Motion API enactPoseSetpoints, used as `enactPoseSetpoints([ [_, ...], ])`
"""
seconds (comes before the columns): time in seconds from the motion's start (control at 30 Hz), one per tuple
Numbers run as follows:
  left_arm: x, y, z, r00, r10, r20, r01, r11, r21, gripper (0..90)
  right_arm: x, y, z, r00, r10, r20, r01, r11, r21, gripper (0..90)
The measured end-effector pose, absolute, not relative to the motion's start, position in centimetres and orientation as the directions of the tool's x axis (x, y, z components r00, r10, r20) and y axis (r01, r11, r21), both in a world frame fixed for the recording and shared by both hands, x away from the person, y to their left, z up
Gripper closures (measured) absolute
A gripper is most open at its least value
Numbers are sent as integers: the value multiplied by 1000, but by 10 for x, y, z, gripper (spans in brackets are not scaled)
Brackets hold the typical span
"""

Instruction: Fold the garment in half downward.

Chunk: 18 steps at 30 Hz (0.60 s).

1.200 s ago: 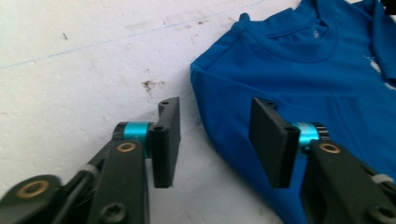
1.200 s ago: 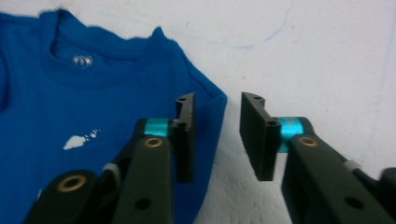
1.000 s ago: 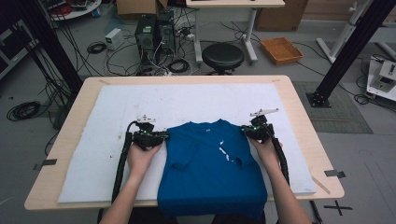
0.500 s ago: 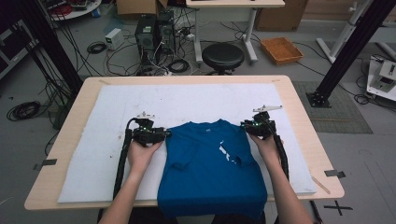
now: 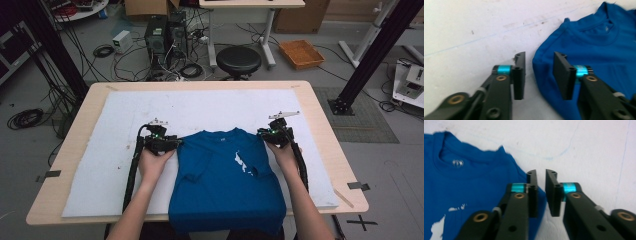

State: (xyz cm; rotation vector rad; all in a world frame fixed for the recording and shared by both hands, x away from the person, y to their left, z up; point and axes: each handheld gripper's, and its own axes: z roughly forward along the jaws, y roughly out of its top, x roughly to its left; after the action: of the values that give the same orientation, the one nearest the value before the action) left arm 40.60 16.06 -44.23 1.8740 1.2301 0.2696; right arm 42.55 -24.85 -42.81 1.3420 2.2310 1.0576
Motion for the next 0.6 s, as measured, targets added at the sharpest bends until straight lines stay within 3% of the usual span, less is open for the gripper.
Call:
enactPoseSetpoints([
  [0.4, 432, 129, -441, 544, 811, -215, 666, -262, 698, 592, 447, -216, -435, -561, 824, 81, 627, 358, 692, 715],
  [0.5, 432, 128, -441, 541, 818, -194, 663, -273, 697, 650, 449, -215, -440, -564, 823, 73, 640, 379, 669, 721],
  [0.6, 430, 126, -441, 559, 811, -172, 652, -302, 696, 753, 448, -213, -439, -571, 819, 58, 633, 393, 667, 800],
])
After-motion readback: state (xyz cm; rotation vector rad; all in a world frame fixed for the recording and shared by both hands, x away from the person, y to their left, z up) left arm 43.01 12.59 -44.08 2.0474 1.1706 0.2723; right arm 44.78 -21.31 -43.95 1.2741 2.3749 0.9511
